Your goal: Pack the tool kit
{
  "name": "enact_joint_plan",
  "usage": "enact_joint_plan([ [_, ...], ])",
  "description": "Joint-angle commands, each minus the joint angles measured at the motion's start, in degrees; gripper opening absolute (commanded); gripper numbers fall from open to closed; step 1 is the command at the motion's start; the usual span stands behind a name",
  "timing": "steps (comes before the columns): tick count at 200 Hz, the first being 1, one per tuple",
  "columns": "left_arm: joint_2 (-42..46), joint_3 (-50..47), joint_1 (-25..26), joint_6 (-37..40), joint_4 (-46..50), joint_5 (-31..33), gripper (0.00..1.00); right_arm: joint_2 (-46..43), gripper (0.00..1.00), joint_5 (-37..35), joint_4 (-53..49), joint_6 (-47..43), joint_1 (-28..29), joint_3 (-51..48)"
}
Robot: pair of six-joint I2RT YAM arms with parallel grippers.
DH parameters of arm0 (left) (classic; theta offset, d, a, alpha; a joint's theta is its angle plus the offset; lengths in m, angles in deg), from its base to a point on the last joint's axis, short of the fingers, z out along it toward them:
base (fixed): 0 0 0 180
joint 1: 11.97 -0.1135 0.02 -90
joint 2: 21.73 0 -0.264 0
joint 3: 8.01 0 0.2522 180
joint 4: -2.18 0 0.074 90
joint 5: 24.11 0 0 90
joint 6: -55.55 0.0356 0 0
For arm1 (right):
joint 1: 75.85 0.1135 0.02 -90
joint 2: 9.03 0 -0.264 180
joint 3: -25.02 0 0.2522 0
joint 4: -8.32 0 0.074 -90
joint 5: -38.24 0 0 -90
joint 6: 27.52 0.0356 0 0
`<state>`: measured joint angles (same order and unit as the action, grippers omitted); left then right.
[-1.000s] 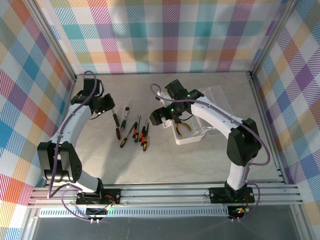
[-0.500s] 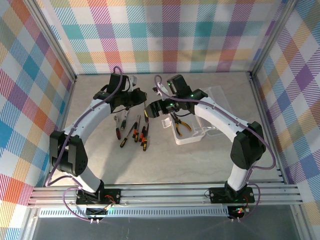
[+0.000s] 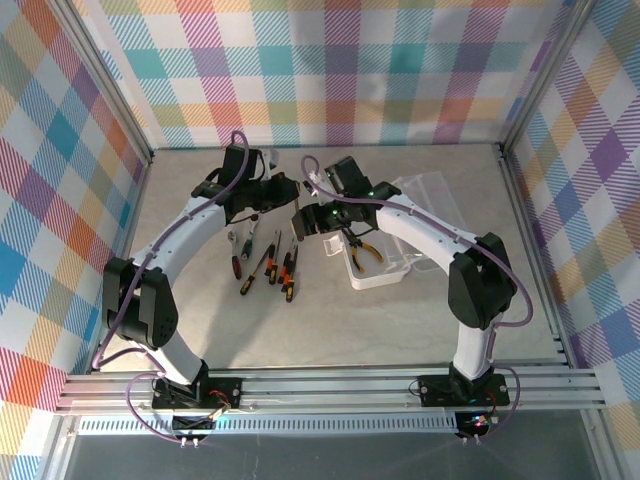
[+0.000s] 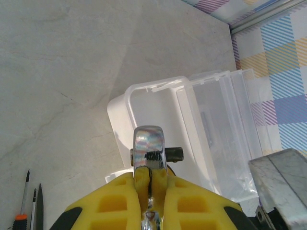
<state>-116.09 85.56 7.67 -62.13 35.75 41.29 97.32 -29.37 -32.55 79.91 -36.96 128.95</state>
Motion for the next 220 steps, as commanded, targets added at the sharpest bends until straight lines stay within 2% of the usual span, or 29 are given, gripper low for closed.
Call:
enact_joint_plan([
  [1, 0.42, 1.84, 0.58, -0.97, -3.26, -2.16, 0.0, 0.52, 0.46, 0.2, 2.5, 1.18, 0.63, 1.77],
  [63, -0.19, 0.93, 0.58, -1.26, -5.41, -2.32, 0.0, 0.32, 0.01, 0.53, 3.38, 1.63, 0.59, 1.77],
  [75, -0.44, 1.5, 0.5, -0.44, -4.4, -1.4, 0.01, -0.03, 0.0, -0.27, 2.31, 0.73, 0.61, 1.97],
  [82, -0.47, 2.07, 0.44, 0.54, -1.71, -0.08, 0.1, -0.52, 0.0, -1.6, 1.12, -0.17, 0.53, 2.03],
  [116, 1.19, 5.73, -1.07, 9.53, 11.64, 13.36, 0.75, -5.92, 0.0, -6.46, -5.39, -6.04, -2.97, 0.03],
  [123, 2.03, 5.71, -1.77, 10.97, 13.34, 16.09, 0.97, -7.34, 0.0, -8.16, -7.09, -7.53, -4.15, -0.74],
  [125, 2.29, 5.66, -2.03, 11.44, 13.77, 16.78, 1.0, -7.72, 0.0, -8.64, -7.61, -7.97, -4.46, -0.93],
  [160, 6.89, 1.18, -7.4, 16.15, 18.16, 24.8, 1.0, -11.52, 0.0, -15.32, -18.55, -15.17, -10.9, -3.07],
  [180, 8.63, -2.39, -9.34, 17.52, 19.59, 28.68, 1.0, -12.29, 0.0, -22.41, -22.13, -17.19, -13.99, -5.26],
  [220, 9.74, -7.3, -10.32, 17.32, 18.69, 26.54, 1.0, -11.04, 0.0, -29.47, -24.99, -19.85, -16.75, -7.55],
])
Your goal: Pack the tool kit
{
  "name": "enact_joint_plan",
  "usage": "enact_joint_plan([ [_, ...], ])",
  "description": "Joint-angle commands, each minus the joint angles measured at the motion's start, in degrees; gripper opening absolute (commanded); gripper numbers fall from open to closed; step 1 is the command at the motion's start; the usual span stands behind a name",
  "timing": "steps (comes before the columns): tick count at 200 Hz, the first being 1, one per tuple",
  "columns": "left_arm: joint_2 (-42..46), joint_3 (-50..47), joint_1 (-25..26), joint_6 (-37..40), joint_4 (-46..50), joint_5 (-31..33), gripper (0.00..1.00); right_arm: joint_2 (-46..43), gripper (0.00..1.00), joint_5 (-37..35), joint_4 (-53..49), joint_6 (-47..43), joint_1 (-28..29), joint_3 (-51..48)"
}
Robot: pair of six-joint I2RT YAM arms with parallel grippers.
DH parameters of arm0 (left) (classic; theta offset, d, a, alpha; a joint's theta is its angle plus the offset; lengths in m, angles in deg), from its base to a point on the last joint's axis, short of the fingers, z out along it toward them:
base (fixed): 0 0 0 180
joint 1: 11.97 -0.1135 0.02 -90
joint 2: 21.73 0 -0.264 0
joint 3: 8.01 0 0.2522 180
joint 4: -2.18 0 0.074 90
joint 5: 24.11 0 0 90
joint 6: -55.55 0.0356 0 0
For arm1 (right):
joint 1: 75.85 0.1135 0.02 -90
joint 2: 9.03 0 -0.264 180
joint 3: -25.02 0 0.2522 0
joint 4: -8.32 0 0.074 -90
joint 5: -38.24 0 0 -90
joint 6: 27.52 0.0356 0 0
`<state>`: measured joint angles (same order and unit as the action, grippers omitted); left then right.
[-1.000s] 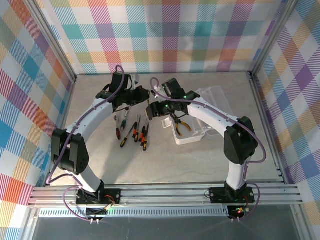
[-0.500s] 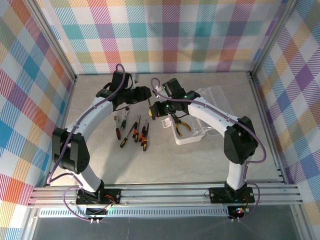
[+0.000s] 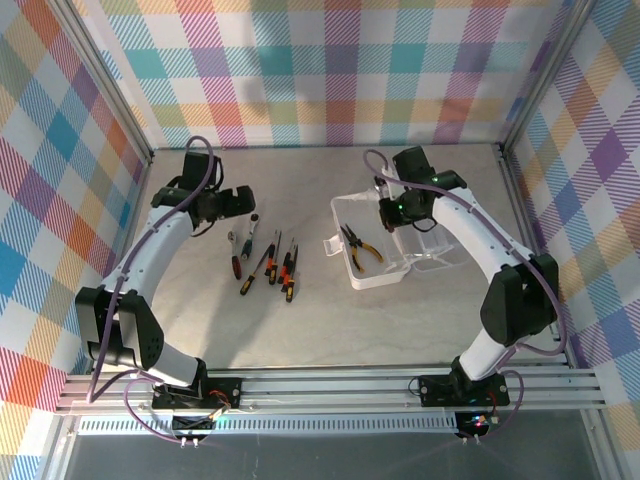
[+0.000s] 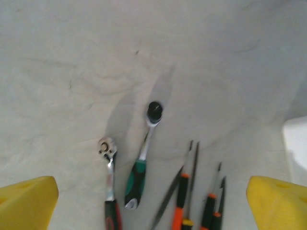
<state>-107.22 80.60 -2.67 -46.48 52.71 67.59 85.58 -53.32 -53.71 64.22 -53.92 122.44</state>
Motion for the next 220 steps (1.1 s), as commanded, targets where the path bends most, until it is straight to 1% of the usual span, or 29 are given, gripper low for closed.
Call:
enact_joint_plan([
  [1, 0.82, -2.38, 0.02, 1.62, 1.68, 0.16, 1.0, 0.73, 0.0, -5.58, -3.89, -4.13, 0.21, -1.04],
  [55, -0.64, -3.22, 0.02, 0.72, 0.06, -3.05, 1.0, 3.99, 0.0, -5.3, -3.95, -3.73, 0.12, -1.2],
  [121, -1.38, -4.01, 0.02, 0.77, -0.65, -4.07, 1.0, 6.36, 0.0, -2.98, -2.79, -3.17, 0.17, -1.28],
  [184, -2.97, -4.35, 0.15, 1.57, -0.56, -5.29, 1.0, 6.58, 0.21, -1.63, -2.62, -3.15, 0.21, -1.15],
  [206, -3.75, -6.29, 0.78, 2.42, -0.95, -6.41, 1.0, 6.22, 0.26, -1.87, -2.86, -3.25, 0.21, -1.17],
  [220, -4.71, -7.67, 1.53, 2.97, -0.26, -6.0, 1.0, 5.95, 0.31, -1.81, -2.9, -3.15, 0.21, -1.43],
])
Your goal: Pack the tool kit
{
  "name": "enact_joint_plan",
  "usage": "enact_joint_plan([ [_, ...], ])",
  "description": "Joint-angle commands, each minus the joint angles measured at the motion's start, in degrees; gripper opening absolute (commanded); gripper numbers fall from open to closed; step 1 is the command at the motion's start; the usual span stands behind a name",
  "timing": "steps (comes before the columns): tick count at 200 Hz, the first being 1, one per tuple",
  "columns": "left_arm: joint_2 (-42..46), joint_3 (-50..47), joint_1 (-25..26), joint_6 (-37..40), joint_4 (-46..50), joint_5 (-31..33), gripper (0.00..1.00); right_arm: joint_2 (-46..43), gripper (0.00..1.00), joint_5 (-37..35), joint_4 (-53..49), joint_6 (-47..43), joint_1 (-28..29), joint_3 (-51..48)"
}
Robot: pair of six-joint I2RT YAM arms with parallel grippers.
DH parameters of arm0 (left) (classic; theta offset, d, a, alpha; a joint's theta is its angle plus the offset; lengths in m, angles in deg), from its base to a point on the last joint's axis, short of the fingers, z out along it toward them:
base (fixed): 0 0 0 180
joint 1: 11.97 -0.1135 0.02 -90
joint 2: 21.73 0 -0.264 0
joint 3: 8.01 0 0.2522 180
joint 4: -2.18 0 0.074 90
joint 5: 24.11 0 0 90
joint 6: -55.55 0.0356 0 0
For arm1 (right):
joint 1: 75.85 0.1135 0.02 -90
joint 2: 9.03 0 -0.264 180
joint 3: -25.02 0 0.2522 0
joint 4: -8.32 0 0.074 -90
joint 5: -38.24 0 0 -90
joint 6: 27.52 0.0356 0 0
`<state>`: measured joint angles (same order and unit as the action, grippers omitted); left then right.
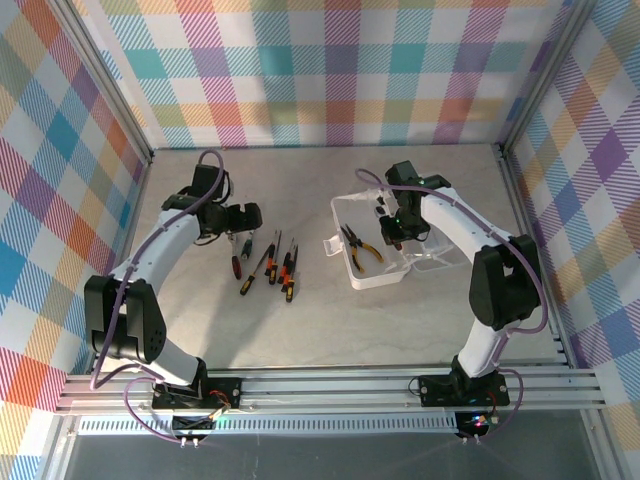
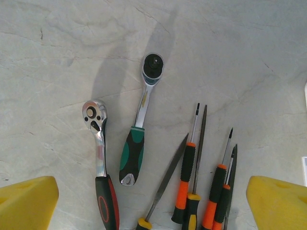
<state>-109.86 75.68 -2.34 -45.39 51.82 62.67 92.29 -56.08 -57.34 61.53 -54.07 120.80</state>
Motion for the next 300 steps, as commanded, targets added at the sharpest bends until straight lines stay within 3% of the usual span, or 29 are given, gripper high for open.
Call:
enact_joint_plan([
  [1, -2.1, -2.9, 1.28, 1.88, 0.66, -0.99, 1.0, -0.81, 0.31, 0.96, 0.74, -0.46, 0.37, 0.18],
  [45, -2.65, -7.78, 4.68, 1.58, 1.1, 1.89, 0.95, -2.53, 0.46, 1.38, 0.13, -0.42, 0.37, 0.55],
  [95, -1.8, -13.11, 9.18, -0.46, 2.03, 3.58, 0.7, -5.75, 0.82, 1.57, -1.05, -0.05, 0.38, 1.29],
  [135, -3.86, -14.72, 10.41, -0.92, 1.39, 6.05, 0.56, -7.29, 1.0, 1.81, -1.14, 0.29, 0.41, 1.23],
  [203, -10.75, -11.22, 10.67, -0.36, 1.65, 8.63, 0.4, -9.66, 0.99, 2.11, -1.13, 0.42, 0.54, 0.59],
  [300, -15.03, -10.0, 11.55, 0.08, 2.03, 6.15, 0.12, -9.93, 0.99, 2.36, -1.1, 0.09, 0.54, 1.2],
])
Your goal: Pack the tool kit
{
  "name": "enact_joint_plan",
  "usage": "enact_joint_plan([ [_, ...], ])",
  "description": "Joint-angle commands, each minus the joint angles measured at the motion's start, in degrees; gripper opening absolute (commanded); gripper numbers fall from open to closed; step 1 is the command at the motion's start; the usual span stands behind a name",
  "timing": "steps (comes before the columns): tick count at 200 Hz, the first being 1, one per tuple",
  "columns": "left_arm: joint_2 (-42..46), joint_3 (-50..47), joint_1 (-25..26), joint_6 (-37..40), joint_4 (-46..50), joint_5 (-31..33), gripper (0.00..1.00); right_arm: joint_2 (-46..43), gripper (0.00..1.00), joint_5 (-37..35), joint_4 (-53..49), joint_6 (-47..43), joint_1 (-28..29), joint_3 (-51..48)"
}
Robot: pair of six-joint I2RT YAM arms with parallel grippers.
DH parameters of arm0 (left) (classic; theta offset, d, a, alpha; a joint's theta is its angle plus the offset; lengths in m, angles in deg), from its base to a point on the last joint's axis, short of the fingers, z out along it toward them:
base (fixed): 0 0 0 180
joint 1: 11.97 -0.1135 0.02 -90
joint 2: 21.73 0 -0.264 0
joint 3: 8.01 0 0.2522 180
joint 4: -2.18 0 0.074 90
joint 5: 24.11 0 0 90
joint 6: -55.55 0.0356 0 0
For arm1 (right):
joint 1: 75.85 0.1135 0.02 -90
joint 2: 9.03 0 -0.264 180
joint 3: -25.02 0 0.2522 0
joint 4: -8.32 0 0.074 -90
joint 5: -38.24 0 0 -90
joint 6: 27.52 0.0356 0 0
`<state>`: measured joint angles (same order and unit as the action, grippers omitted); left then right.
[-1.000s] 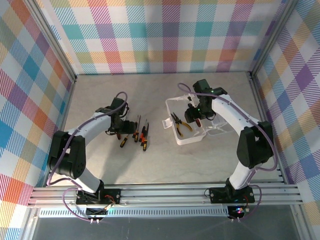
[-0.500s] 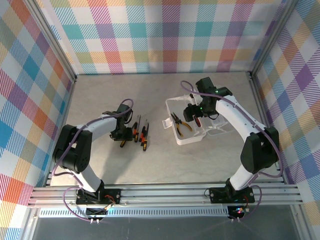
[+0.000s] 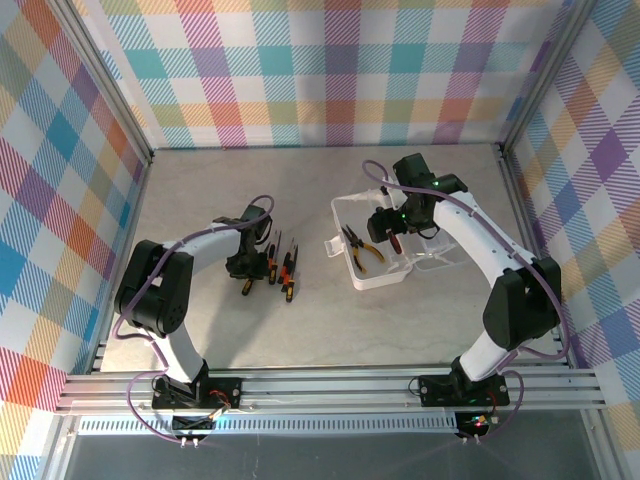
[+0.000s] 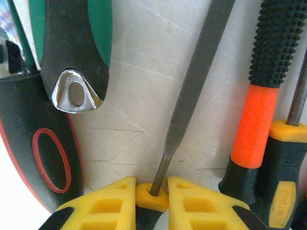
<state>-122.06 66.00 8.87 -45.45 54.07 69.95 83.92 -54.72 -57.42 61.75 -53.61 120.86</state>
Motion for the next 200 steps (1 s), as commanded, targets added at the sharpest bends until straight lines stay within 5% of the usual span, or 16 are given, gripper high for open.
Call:
enact_joint_plan([
  [1, -2.84, -0.31, 0.34, 0.17, -0.19, -1.1, 0.12, -1.64, 0.99, 0.97, -1.01, -0.09, 0.08, 1.14],
  [42, -0.58, 1.77, 0.34, 1.29, 2.81, -1.29, 0.03, -2.05, 0.99, 1.14, -1.18, -0.15, 0.08, 1.18],
  [125, 11.49, 10.14, 0.34, 3.01, 12.14, -4.67, 0.02, -3.4, 0.99, 2.4, -1.21, -0.15, 0.08, 1.57],
  [154, 15.74, 12.25, 0.34, 1.38, 7.96, -14.3, 0.04, -4.85, 0.99, 6.14, 0.47, 0.32, 0.08, 0.96],
  [200, 13.71, 11.24, 0.49, -10.64, -18.81, -37.94, 0.04, -8.88, 0.99, 20.18, 9.51, 2.06, 2.43, -3.02],
])
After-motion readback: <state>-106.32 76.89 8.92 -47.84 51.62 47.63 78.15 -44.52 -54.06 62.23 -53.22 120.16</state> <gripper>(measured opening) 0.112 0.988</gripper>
